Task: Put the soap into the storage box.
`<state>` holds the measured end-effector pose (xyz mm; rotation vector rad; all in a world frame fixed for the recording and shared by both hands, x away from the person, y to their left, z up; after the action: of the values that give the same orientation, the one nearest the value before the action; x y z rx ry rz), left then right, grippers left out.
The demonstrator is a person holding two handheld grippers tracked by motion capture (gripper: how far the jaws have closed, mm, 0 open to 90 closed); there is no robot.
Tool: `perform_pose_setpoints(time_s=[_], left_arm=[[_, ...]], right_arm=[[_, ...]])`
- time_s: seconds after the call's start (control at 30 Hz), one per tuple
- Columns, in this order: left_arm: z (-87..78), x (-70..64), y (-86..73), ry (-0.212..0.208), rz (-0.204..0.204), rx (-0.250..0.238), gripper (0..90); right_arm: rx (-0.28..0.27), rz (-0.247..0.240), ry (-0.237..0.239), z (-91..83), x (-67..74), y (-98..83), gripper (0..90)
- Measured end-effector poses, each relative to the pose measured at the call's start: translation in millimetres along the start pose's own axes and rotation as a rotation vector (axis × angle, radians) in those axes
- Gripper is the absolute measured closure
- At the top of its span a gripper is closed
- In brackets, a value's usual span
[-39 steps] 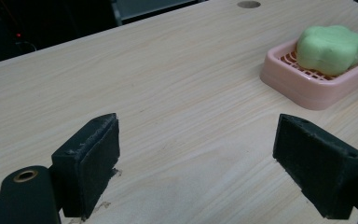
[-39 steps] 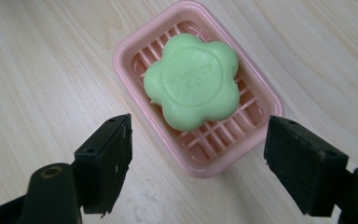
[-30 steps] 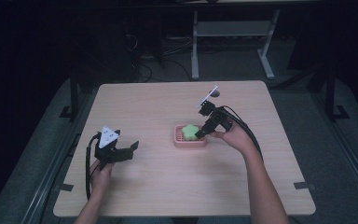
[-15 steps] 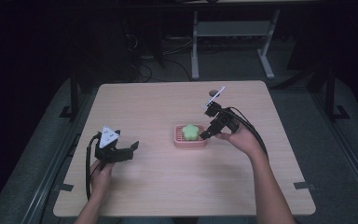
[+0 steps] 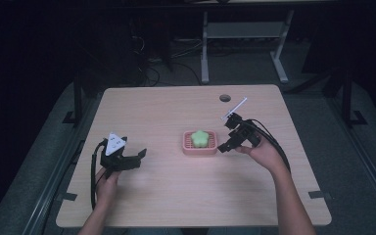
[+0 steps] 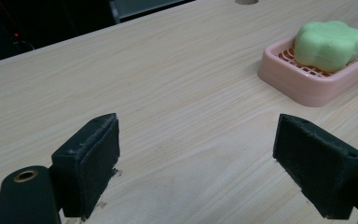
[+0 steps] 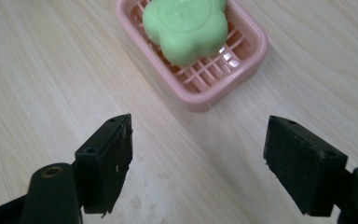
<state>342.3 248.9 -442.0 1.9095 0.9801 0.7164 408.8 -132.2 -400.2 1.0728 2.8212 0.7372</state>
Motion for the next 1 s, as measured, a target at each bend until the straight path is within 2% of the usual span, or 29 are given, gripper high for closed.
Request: perform_pose_setpoints(time_s=[1.0], left_arm=[[1.1,-1.4,-0.5,-0.001,0.002,0.002,14.3]], right_arm=[[-0.024,0.055,-0.004,-8.0,0.2,-68.1,23.4]])
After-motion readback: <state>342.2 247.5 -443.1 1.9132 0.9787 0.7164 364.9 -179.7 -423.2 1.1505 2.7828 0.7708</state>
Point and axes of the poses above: each handheld gripper's, and its own axes: z roughly forward along the jaws, y roughly out of its top, x roughly to its left, the point moved 2 cm from there along z, roughly forward along the jaws, and after that the axes turned 1 degree about z, right-handed, at the moved point
